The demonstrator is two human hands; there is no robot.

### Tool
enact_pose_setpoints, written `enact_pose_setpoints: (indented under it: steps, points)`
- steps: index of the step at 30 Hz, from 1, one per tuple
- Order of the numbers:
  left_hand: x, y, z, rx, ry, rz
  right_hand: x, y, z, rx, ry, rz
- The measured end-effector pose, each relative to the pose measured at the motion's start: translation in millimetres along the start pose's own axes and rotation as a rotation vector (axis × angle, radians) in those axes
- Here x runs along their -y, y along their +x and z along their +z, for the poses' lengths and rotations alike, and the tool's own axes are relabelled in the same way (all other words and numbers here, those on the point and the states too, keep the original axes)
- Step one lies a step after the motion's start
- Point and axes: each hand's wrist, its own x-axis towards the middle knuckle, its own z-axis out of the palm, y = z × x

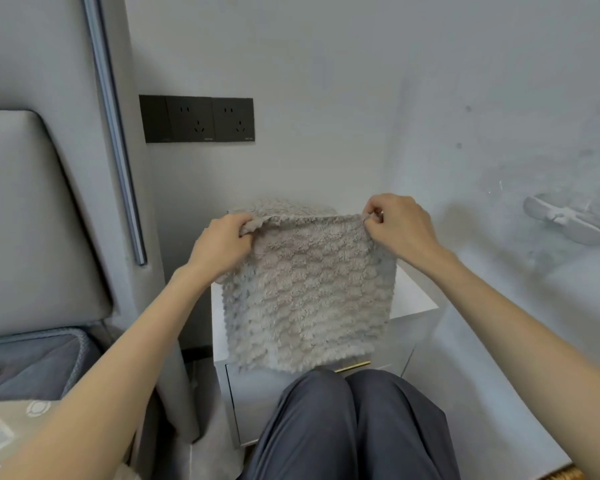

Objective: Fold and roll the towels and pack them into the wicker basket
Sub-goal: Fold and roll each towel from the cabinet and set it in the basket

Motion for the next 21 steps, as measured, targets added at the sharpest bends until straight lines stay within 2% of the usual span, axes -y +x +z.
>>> enact_pose_setpoints:
  steps: [5, 8, 12, 15, 17, 21]
  points:
    - [6, 9, -1, 0.094, 0.056, 0.006, -7, 3, -3, 0.089, -0.126, -0.007]
    - [7, 8, 7, 0.051, 0.136, 0.037, -10, 3, 6, 0.086, -0.122, 0.051]
    - [4, 14, 15, -0.089, 0.145, -0.041, -11, 11, 22, 0.146, 0.109, 0.197]
    - [6, 24, 17, -0.073, 0.193, -0.105, -13, 22, 34, 0.139, 0.280, 0.263]
    - [8, 30, 17, -0.048, 0.141, -0.160, -15, 29, 42, 0.108, 0.320, 0.285]
    - [12, 38, 22, 0.017, -0.129, -0.266, -16, 35, 54, 0.058, 0.321, 0.301]
